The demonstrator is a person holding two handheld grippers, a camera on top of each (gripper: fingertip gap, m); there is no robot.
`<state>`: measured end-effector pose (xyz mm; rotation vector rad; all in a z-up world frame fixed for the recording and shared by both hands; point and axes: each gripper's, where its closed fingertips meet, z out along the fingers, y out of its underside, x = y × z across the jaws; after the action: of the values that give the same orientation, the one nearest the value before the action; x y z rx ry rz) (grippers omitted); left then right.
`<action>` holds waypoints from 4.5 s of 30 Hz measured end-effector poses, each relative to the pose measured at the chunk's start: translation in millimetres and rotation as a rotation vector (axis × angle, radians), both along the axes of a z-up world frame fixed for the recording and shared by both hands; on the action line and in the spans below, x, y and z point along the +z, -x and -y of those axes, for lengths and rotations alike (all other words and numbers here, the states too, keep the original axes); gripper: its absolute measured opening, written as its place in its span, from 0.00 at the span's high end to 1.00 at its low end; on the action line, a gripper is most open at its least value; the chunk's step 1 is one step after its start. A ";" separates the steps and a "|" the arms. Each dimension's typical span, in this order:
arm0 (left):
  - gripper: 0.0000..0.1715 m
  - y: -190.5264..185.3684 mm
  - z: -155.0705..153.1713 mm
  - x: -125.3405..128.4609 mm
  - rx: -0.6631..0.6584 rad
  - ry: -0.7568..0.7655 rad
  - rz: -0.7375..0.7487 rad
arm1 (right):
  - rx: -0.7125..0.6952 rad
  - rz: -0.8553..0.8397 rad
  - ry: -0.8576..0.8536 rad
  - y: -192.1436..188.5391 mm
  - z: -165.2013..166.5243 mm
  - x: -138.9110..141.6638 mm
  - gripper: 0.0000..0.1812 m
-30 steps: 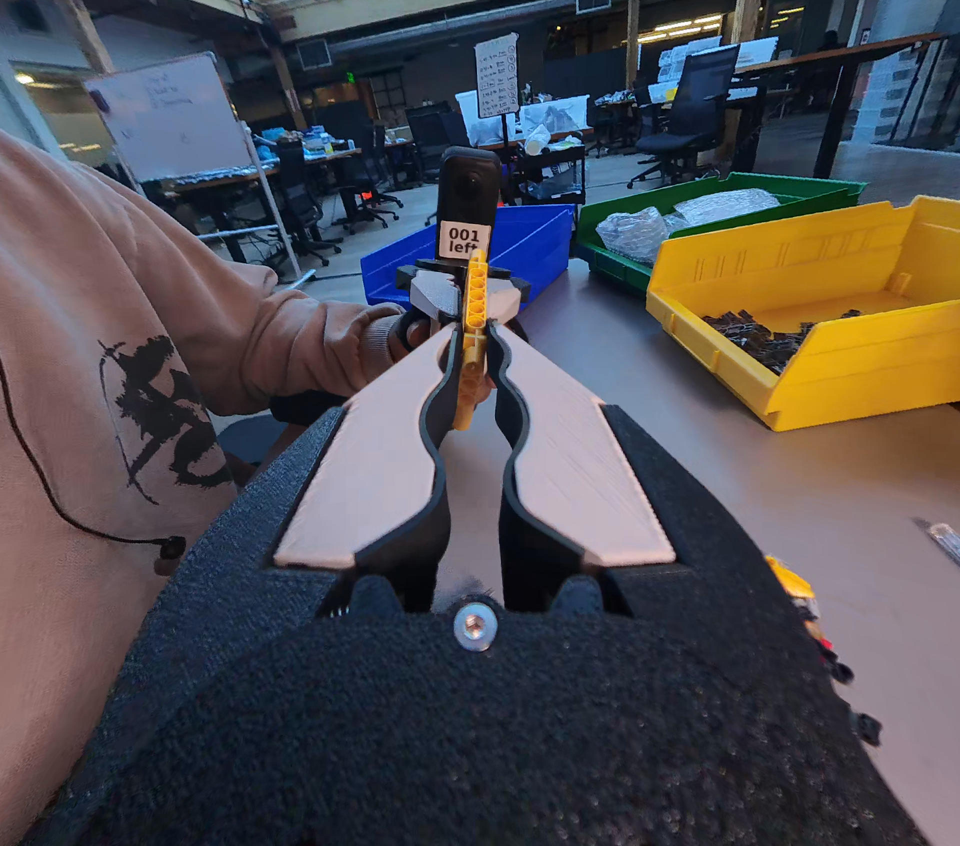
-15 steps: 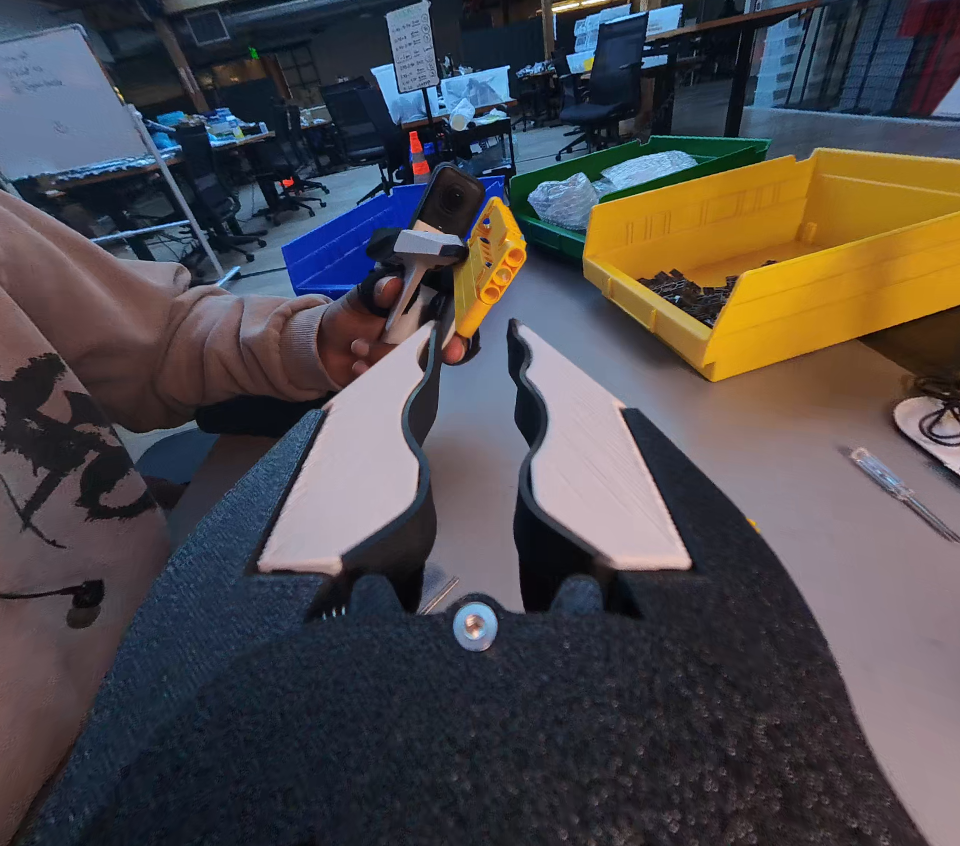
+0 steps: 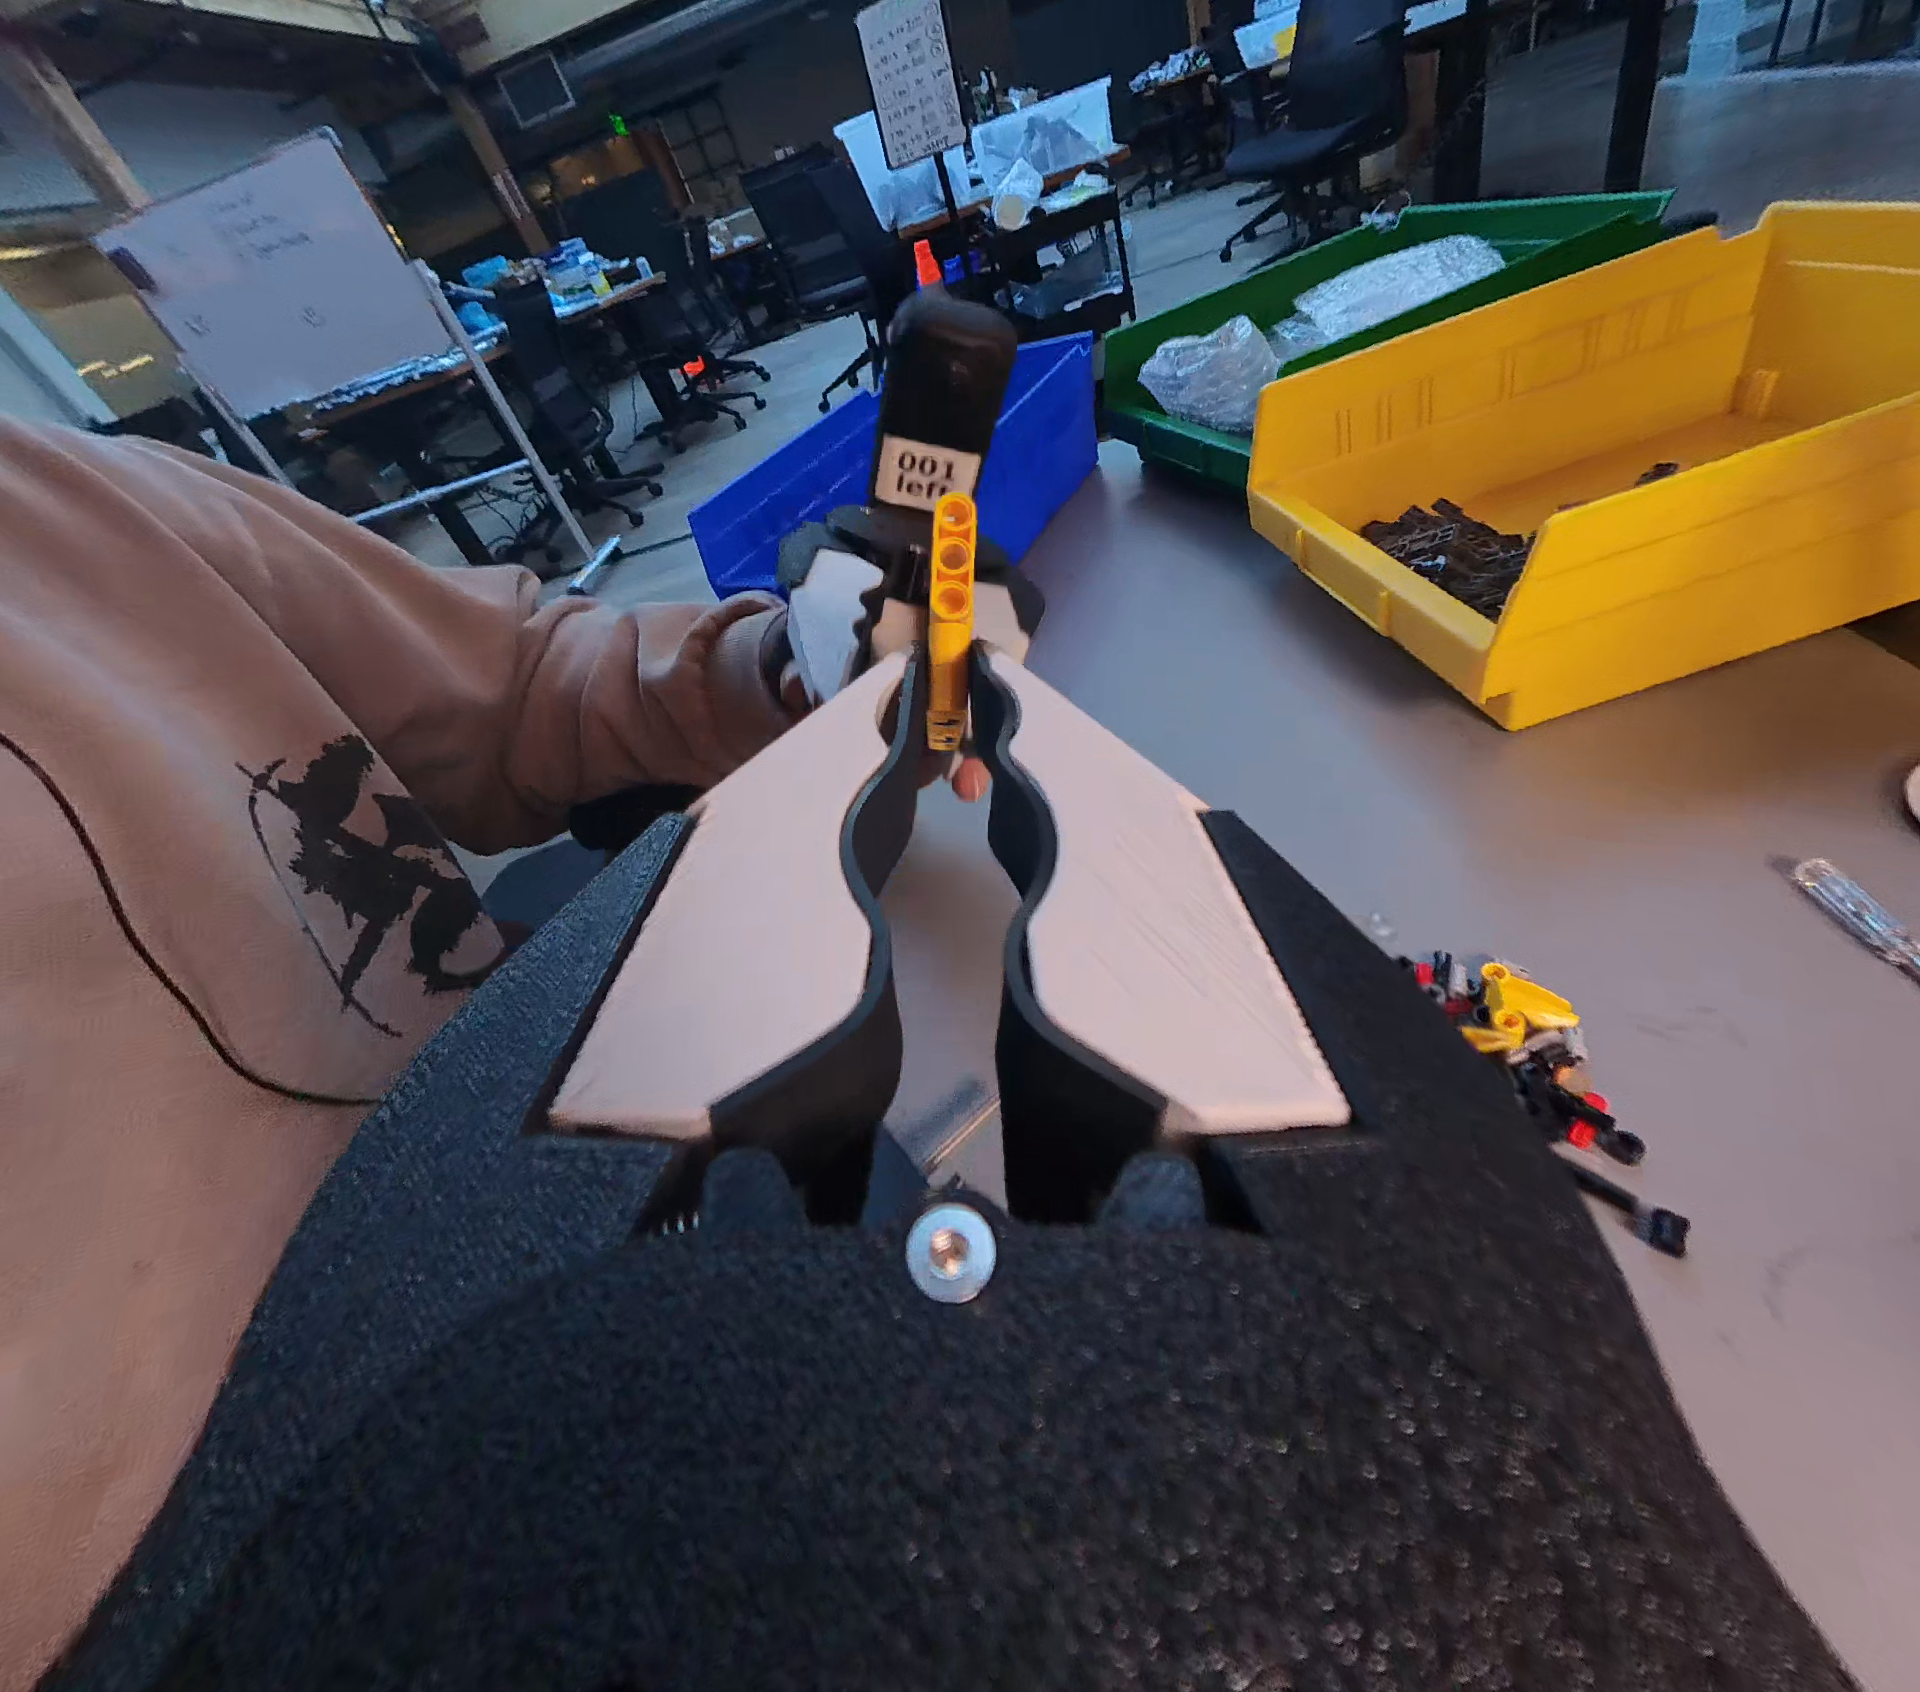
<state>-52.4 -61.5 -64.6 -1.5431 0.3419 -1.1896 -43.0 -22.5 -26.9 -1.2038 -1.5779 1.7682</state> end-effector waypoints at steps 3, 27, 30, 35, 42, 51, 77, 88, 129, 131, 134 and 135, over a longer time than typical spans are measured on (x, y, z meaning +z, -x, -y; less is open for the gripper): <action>0.83 4.8 -2.0 -1.5 0.055 -0.038 -0.097 | 0.046 0.109 -0.079 -0.6 11.1 -20.7 0.96; 0.96 -8.2 9.3 11.9 0.059 -0.157 -0.159 | 0.105 0.029 -0.206 8.7 49.3 -35.0 0.96; 0.96 -13.1 10.4 8.5 0.040 -0.153 -0.188 | 0.111 0.036 -0.293 8.5 53.9 -42.1 0.95; 0.96 -15.9 13.1 4.0 0.024 -0.142 -0.256 | 0.151 0.058 -0.308 6.6 58.3 -47.8 0.96; 0.97 -12.7 12.3 3.8 0.027 -0.116 -0.316 | 0.161 -0.002 -0.301 7.1 55.5 -47.4 0.96; 0.97 66.8 24.6 52.7 0.228 -0.194 -0.151 | 0.084 0.021 -0.228 -28.6 5.7 -54.8 0.97; 0.88 -1.7 4.2 -49.3 0.063 0.048 -0.506 | 0.085 0.077 -0.189 -20.1 30.3 -76.0 0.96; 0.96 -35.3 13.0 7.2 0.012 -0.172 -0.235 | 0.054 -0.228 0.076 -15.7 48.8 -13.7 0.96; 0.87 -36.3 23.0 -0.2 0.000 -0.193 -0.339 | 0.134 -0.090 -0.050 -20.1 56.2 -26.9 0.98; 0.95 -39.3 22.0 -0.3 0.001 -0.195 -0.345 | 0.149 -0.097 -0.010 -20.2 58.7 -24.7 0.98; 0.96 -38.2 21.0 0.5 0.004 -0.173 -0.338 | 0.145 -0.099 0.003 -19.6 57.5 -23.6 0.98; 0.96 -38.0 21.4 -0.5 -0.001 -0.168 -0.341 | 0.145 -0.097 -0.015 -19.9 58.0 -24.9 0.98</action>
<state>-14.4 -82.9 -65.0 -1.5950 0.6510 -0.8711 -23.1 -80.4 -51.8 -1.0022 -1.6552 1.8714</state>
